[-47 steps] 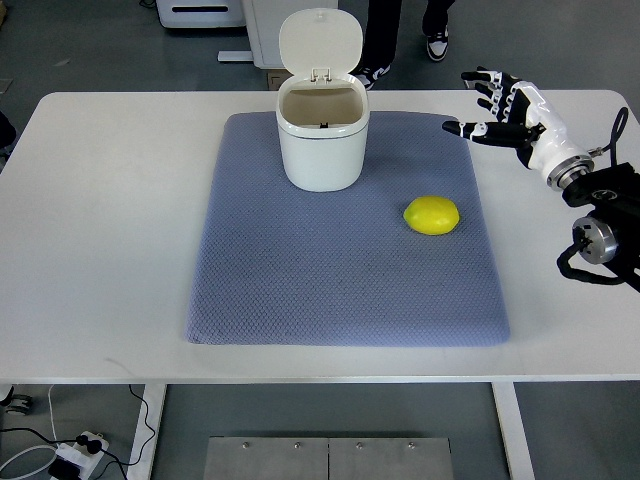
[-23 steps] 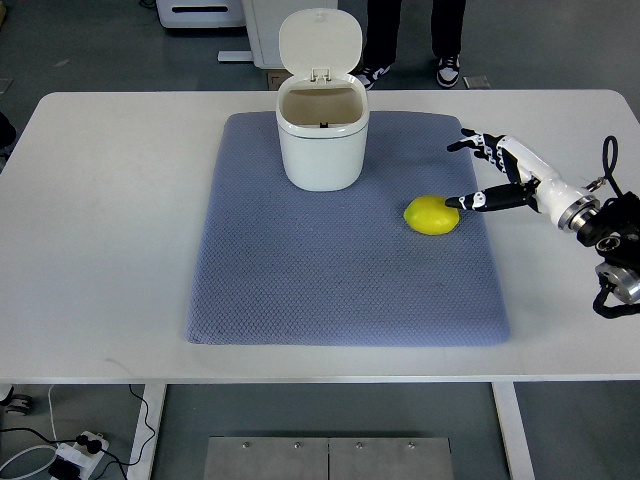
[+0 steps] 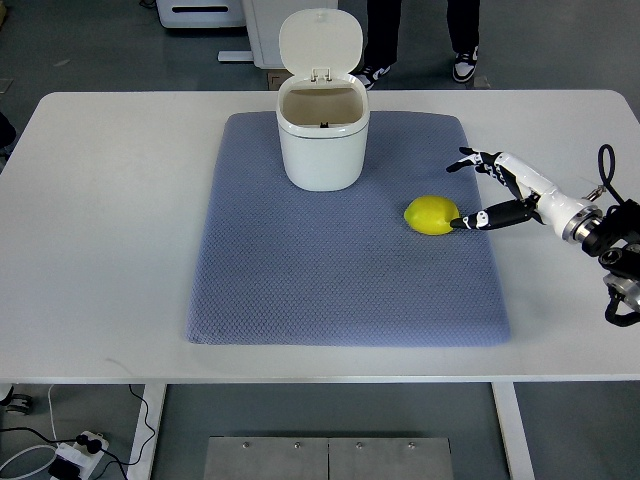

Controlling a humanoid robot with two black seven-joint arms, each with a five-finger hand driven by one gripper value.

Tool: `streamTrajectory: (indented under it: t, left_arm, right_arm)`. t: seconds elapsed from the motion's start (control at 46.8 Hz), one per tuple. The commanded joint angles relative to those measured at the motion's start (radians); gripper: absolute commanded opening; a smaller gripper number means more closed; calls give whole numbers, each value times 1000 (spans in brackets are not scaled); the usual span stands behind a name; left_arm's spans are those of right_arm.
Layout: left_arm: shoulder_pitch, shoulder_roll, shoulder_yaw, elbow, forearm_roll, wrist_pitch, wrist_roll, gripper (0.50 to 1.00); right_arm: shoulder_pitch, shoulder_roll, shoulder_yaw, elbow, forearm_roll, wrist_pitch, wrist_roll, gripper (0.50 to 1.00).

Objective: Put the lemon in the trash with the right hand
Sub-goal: 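Close the right hand's fingers around the yellow lemon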

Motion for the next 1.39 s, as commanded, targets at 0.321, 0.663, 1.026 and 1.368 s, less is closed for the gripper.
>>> streamTrajectory:
  t: [0.321, 0.663, 1.026, 1.368]
  left_arm:
    - [0, 0, 0, 0, 0, 0, 0, 1000]
    - [0, 0, 0, 0, 0, 0, 0, 1000]
    - [0, 0, 0, 0, 0, 0, 0, 1000]
    - [0, 0, 0, 0, 0, 0, 0, 1000]
  right_arm:
    - [-6, 11, -62, -8, -8, -47, 12, 993]
    - [-6, 13, -75, -8, -6, -59, 14, 949]
    - [-3, 28, -75, -3, -5, -59, 14, 947]
    - [-3, 43, -75, -3, -6, -59, 14, 910]
